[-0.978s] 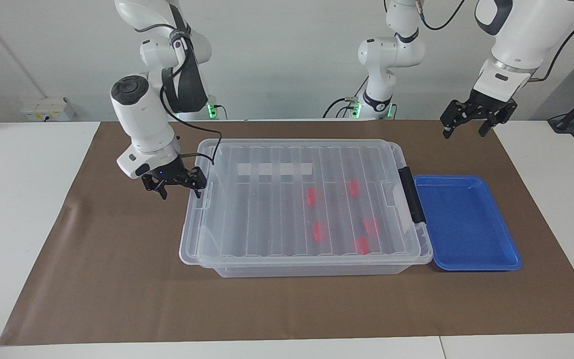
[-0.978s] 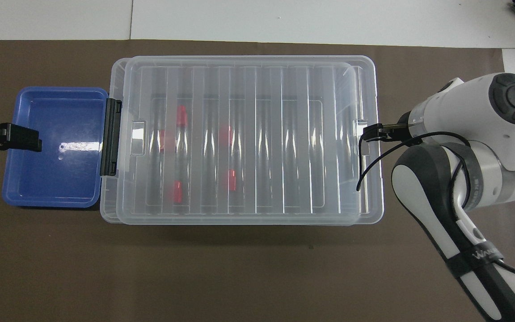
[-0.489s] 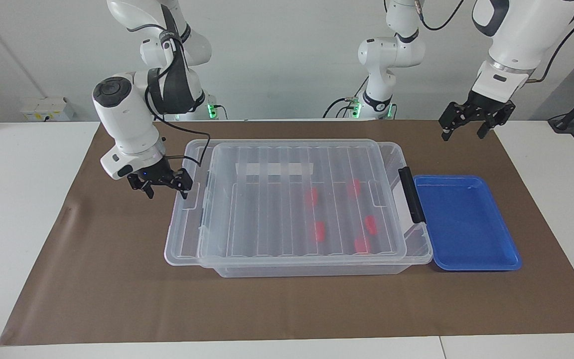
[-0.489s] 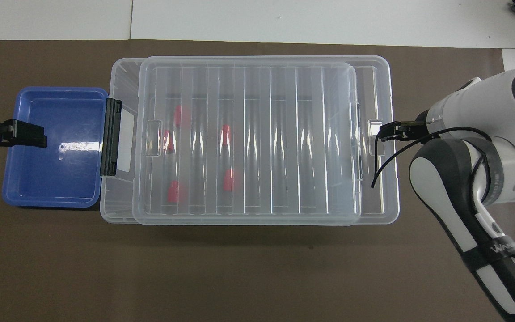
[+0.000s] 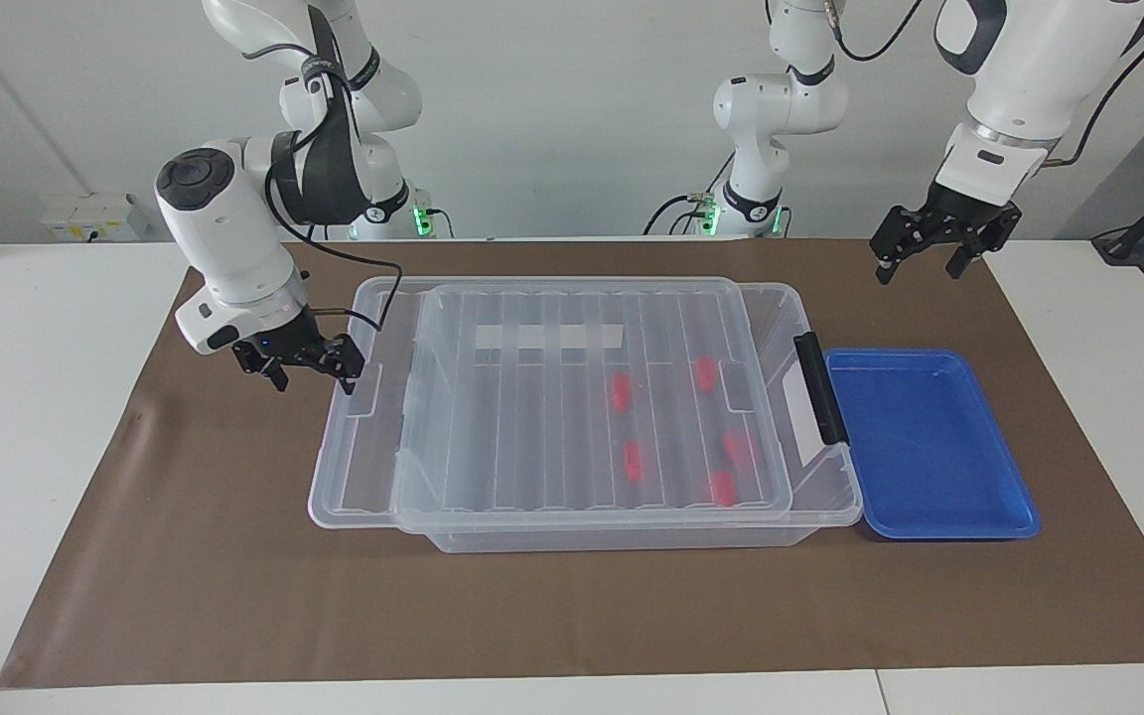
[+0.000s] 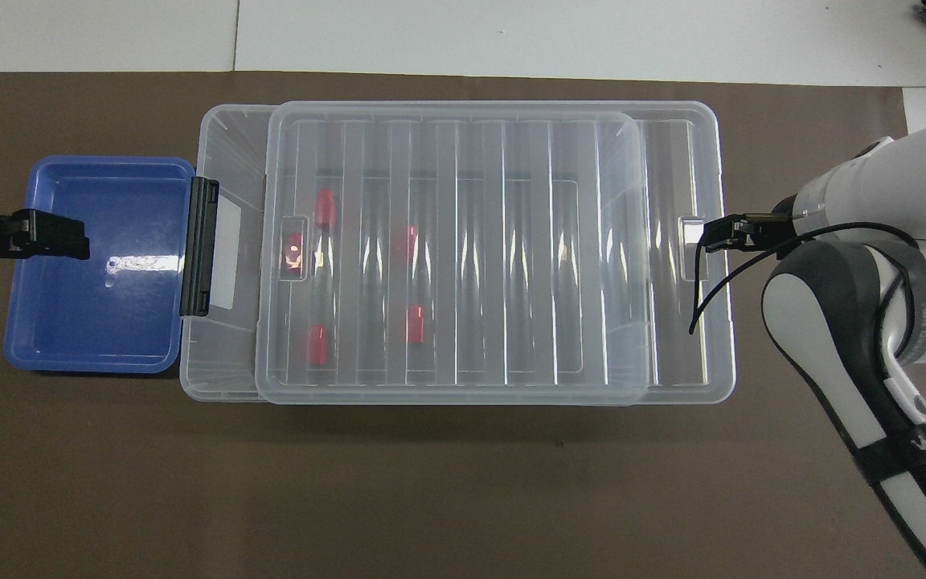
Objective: Place red block in blue tray from box
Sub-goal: 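Slide the clear lid away with the right gripper while the left gripper approaches, then reach the left gripper into the opened box toward a red block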
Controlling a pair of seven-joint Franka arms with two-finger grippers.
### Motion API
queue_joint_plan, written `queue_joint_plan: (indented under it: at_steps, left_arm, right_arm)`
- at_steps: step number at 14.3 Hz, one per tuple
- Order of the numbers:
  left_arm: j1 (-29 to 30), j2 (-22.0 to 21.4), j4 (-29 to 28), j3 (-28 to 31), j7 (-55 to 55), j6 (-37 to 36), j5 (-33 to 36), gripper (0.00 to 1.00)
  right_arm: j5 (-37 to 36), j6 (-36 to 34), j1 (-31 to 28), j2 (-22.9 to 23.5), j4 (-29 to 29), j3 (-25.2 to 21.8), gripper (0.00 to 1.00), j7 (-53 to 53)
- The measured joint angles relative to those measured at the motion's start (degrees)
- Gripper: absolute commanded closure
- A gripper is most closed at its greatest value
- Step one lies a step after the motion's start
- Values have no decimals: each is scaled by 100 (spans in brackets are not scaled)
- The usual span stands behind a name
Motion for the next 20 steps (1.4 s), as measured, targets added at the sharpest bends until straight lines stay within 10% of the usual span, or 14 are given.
queue_joint_plan:
  at_steps: [20]
  left_arm:
    - [-776,-79,-860,-15,-2464,1536,-7,0]
  right_arm:
    - [-651,-167,-370,-8,0,-5,0,-342]
